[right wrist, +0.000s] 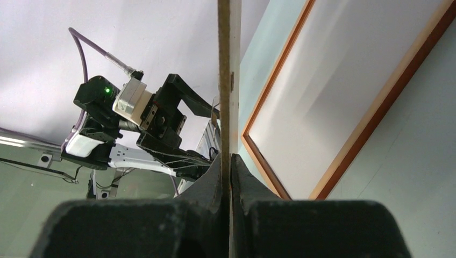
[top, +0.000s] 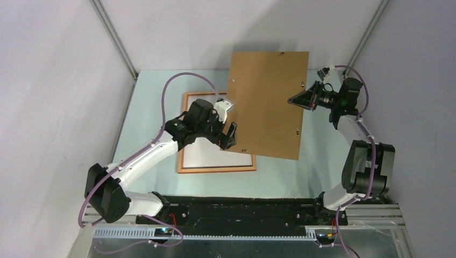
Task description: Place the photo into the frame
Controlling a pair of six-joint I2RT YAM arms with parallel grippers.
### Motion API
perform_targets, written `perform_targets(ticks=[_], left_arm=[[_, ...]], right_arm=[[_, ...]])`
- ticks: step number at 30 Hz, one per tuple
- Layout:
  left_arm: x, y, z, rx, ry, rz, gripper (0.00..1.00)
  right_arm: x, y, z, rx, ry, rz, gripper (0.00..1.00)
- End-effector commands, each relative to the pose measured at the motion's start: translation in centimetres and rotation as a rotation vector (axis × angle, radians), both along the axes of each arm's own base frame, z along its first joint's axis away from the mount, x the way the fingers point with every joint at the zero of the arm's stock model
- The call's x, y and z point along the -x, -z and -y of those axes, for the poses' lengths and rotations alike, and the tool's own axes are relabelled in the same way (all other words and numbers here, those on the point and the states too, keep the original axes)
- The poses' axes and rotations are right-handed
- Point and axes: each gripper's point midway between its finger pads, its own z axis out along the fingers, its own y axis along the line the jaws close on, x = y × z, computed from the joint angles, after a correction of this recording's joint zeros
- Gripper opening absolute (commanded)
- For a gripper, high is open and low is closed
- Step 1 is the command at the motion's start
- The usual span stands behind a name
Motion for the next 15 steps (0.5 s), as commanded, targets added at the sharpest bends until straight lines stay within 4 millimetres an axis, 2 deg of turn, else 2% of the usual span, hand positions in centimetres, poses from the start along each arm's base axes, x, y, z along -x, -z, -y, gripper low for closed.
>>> perform_targets(ticks=[1, 8, 15], left_arm=[[-1.0, -2.7, 0.0, 0.006, -0.012, 0.095, 0.99], [-3.1, -3.8, -2.0, -0.008, -0.119, 0.138, 1.0], [-4.6, -5.0, -3.7, 0.025, -0.191, 0.142, 1.0]], right_arm=[[-0.6, -2.2, 0.2, 0.01, -0.006, 0.088, 0.0], [-0.4, -1.9, 0.0, 0.014, -0.02, 0.085, 0.0], [0.5, -2.8, -1.0, 0.019, -0.051, 0.118, 0.0]])
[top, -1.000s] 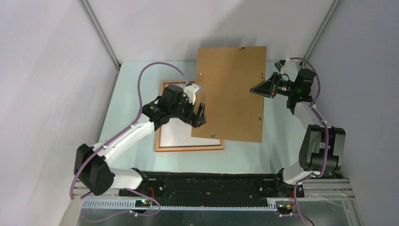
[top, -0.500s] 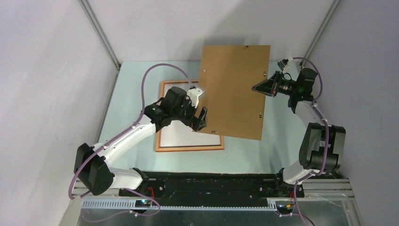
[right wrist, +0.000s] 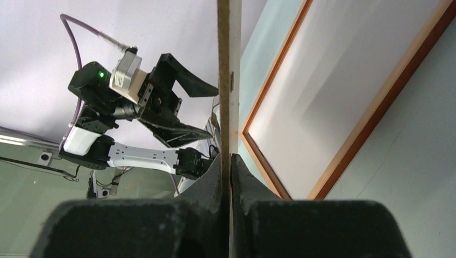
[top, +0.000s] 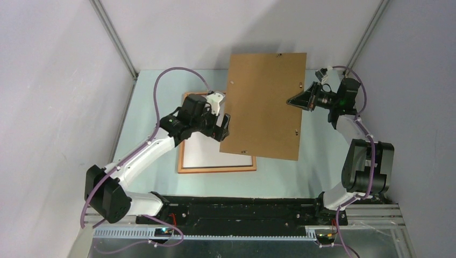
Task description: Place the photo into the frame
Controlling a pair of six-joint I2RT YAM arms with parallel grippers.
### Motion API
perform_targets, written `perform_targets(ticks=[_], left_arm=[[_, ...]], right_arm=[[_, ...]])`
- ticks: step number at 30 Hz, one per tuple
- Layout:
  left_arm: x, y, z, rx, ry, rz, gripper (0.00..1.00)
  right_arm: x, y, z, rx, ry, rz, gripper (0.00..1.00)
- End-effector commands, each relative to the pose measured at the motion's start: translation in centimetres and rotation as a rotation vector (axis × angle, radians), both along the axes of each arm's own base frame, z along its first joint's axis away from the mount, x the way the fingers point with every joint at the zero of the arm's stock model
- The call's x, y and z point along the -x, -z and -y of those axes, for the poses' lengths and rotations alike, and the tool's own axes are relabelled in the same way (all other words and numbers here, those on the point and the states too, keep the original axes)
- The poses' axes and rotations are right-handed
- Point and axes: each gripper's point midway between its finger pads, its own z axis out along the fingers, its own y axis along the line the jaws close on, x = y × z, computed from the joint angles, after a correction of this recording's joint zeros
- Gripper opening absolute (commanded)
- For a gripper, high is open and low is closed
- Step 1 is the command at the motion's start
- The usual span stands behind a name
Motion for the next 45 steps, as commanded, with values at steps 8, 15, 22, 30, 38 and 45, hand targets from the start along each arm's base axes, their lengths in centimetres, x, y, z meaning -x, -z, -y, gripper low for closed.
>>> perform_targets(ticks=[8, 15, 22, 30, 38, 45], left_arm=[[-3.1, -5.5, -3.9, 0.172, -0.128, 0.053, 1.0], [-3.3, -5.2, -4.0, 0.208, -0.123, 0.012, 1.0], [-2.1, -4.8, -1.9, 0.286, -0.022, -0.074, 1.0], [-1.6, -3.7, -0.6, 0.294, 0.013, -0.119, 1.0], [-0.7, -2.9, 0.7, 0.259, 0.06, -0.116, 1.0], [-0.9, -2.2, 0.8, 0.222, 0.043, -0.104, 1.0]], right_arm=[[0.4, -3.4, -1.8, 0.008, -0.042, 0.115, 0.0], [0.1, -3.3, -2.9, -0.008, -0.053, 0.097, 0.0], [-0.4, -3.3, -3.4, -0.021, -0.044, 0.084, 0.0], [-0.4, -3.2, -3.4, -0.015, -0.038, 0.084, 0.0], [-0.3, -3.1, -3.4, -0.004, -0.029, 0.084, 0.0], [0.0, -3.4, -3.4, -0.002, -0.034, 0.092, 0.0]])
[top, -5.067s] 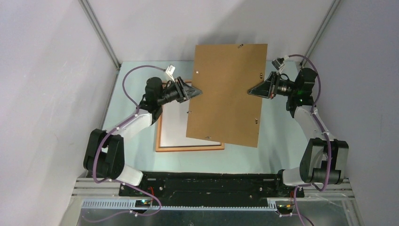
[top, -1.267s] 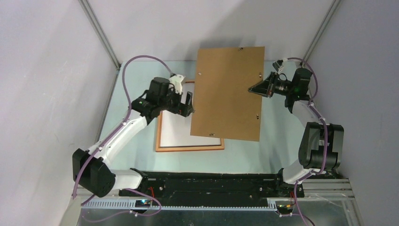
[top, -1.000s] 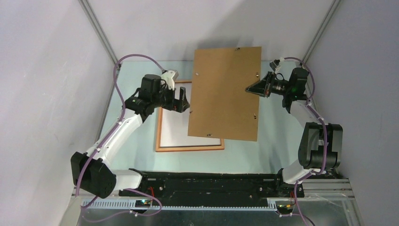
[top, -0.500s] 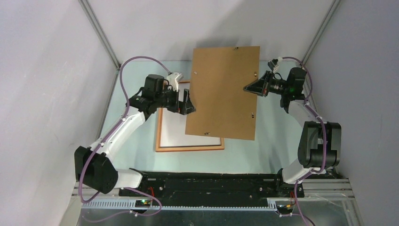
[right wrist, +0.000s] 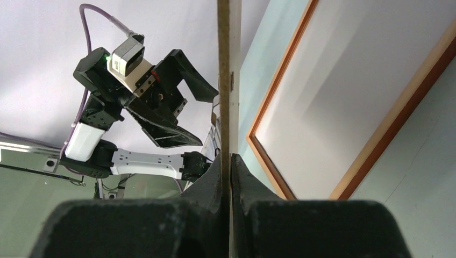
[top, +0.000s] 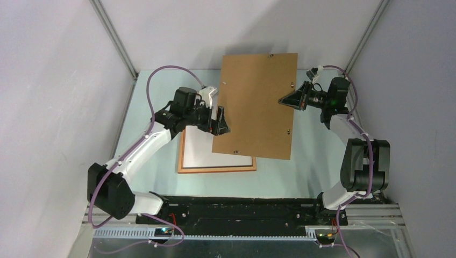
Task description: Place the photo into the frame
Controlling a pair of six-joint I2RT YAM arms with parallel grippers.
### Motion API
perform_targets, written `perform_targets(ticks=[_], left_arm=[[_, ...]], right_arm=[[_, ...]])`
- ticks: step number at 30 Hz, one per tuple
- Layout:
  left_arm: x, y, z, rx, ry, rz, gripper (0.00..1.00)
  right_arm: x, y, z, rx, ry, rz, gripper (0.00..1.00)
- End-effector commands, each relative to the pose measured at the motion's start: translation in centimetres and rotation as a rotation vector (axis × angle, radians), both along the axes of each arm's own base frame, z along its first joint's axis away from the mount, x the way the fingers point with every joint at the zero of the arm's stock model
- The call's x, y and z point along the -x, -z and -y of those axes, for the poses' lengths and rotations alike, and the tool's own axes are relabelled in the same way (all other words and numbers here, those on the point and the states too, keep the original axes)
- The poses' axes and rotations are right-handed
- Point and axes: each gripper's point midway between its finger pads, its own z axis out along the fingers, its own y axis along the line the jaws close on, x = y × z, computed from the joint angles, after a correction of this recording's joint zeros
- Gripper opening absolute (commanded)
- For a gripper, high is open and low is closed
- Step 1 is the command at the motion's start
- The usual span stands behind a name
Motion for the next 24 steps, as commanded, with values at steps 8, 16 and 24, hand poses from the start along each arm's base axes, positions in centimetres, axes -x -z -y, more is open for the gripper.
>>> perform_targets(ticks=[8, 16, 24], left_arm=[[-1.5, -0.4, -0.3, -0.044, -0.045, 0.076, 1.0], [-1.3, 0.5, 0.4, -0.051, -0.022, 0.053, 1.0], [-0.9, 0.8, 0.8, -0.058, -0.006, 0.048, 1.0]], right_arm=[[0.6, -3.7, -0.2, 0.009, -0.022, 0.131, 0.0], [0.6, -4.2, 0.1, 0.003, -0.015, 0.134, 0.0], [0.5, -4.3, 0.3, 0.003, -0.007, 0.137, 0.0]])
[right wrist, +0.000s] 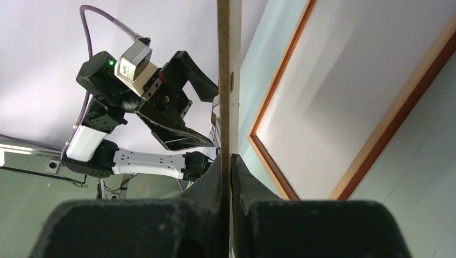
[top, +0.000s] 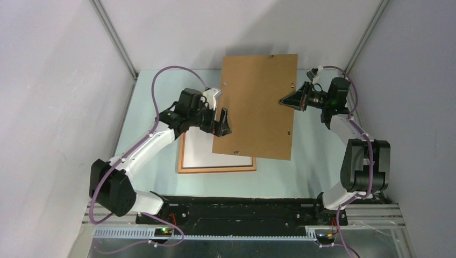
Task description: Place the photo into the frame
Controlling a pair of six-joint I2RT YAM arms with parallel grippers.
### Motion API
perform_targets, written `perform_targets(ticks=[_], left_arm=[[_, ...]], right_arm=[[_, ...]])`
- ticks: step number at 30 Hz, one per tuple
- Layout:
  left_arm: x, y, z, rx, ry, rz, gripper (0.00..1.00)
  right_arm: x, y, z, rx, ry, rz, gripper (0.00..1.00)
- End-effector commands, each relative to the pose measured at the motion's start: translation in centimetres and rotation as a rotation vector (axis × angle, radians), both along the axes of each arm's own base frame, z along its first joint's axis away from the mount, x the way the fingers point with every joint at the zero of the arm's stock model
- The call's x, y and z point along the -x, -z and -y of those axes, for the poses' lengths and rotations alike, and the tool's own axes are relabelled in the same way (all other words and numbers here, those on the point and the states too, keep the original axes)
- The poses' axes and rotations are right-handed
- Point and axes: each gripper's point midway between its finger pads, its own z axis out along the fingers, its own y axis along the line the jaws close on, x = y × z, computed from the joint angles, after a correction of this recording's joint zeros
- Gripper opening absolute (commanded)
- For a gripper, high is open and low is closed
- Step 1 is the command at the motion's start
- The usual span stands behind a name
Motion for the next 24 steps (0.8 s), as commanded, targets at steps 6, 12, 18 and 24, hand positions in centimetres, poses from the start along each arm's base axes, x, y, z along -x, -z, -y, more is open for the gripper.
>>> perform_targets(ticks=[6, 12, 18, 24], left_arm=[[-0.03, -0.36, 0.68, 0.004, 0.028, 0.036, 1.0], [0.23, -0.25, 0.93, 0.007, 0.042, 0.032, 1.0], [0.38, -0.23, 1.1, 0.01, 0.051, 0.031, 1.0], [-0.39, -0.72, 0.34, -0.018, 0.007, 0.072, 1.0]], right_arm=[[0.22, -4.53, 0.52, -0.002, -0.001, 0.152, 0.0], [0.12, -4.7, 0.85, -0.003, 0.008, 0.157, 0.0], [0.12, -4.78, 0.96, -0.003, 0.011, 0.158, 0.0], [0.28, -4.59, 0.94, -0.001, 0.002, 0.153, 0.0]])
